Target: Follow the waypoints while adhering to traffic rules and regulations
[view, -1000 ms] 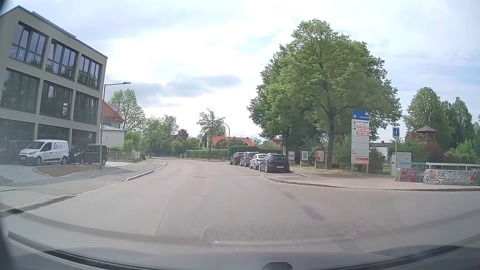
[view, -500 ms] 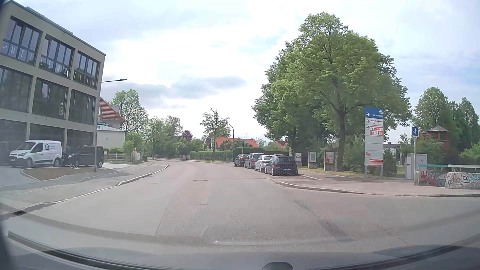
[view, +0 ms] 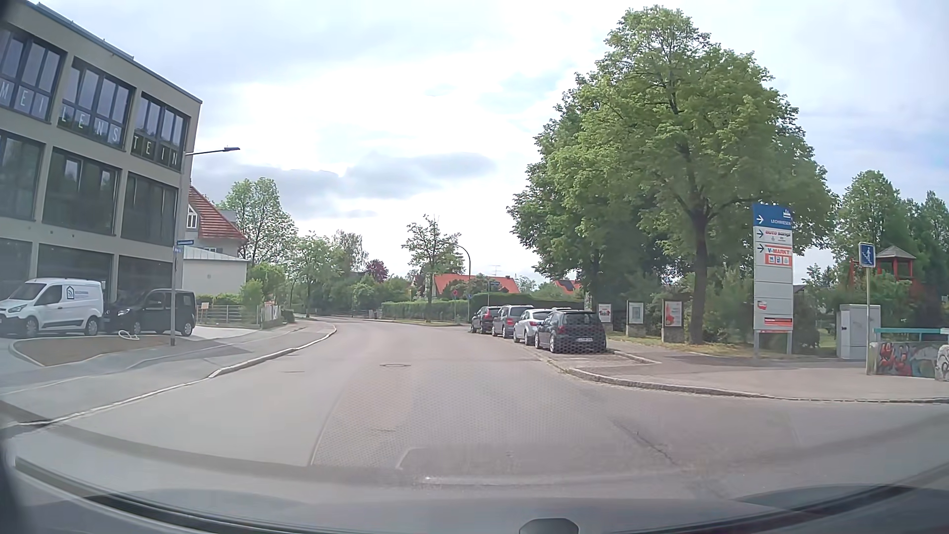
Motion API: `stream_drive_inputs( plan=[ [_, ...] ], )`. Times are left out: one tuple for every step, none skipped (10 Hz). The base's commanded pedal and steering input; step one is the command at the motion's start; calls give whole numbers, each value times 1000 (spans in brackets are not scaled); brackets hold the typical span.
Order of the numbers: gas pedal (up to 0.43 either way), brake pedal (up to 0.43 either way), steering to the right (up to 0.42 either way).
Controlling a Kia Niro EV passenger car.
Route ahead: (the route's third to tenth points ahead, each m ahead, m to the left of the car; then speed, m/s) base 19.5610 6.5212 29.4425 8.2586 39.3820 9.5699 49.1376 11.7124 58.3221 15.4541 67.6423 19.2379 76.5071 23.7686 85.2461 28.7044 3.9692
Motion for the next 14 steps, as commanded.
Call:
stream_drive_inputs(
  plan=[
    [240,0,-37],
    [240,0,-36],
    [240,0,-34],
    [248,0,-31],
    [248,0,-29],
    [248,0,-29],
    [248,0,-29],
    [248,0,-29],
    [248,0,-28],
    [268,0,-28],
    [268,0,-28],
    [268,0,-28],
    [268,0,-28],
    [268,0,-28]
  ],
)
